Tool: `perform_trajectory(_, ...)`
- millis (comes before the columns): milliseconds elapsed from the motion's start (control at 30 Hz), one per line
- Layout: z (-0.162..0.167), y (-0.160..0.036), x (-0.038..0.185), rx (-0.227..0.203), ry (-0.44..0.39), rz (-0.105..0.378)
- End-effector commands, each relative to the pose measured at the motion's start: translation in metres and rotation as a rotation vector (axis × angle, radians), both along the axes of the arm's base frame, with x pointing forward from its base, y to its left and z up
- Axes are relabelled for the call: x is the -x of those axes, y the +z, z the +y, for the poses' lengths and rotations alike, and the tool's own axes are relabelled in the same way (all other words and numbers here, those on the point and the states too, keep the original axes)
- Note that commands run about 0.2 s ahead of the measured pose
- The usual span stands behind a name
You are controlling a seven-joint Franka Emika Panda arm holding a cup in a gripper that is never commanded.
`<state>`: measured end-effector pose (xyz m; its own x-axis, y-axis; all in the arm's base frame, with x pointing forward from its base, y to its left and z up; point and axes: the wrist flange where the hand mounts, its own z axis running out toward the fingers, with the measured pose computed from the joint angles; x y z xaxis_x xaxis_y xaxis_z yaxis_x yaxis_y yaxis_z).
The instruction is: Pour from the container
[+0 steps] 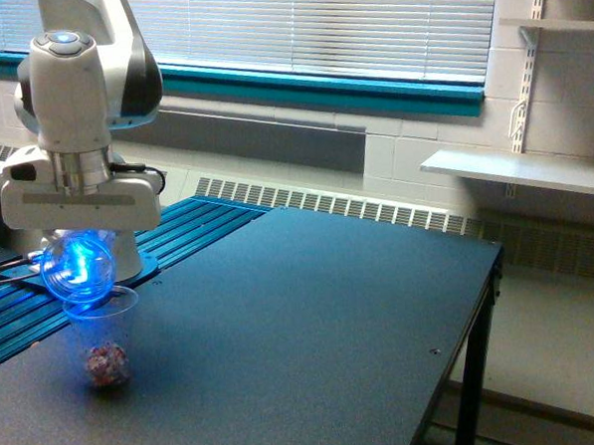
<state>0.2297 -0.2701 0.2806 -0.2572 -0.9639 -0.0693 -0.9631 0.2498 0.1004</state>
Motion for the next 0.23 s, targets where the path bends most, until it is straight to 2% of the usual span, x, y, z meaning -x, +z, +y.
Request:
perform_trajectory(33,0.0015,0.0118,-0.0138,0.031,0.011,-0.029)
perform_trajectory(233,0.0022,0.0146,-0.0179,0.042,0.013,-0.033)
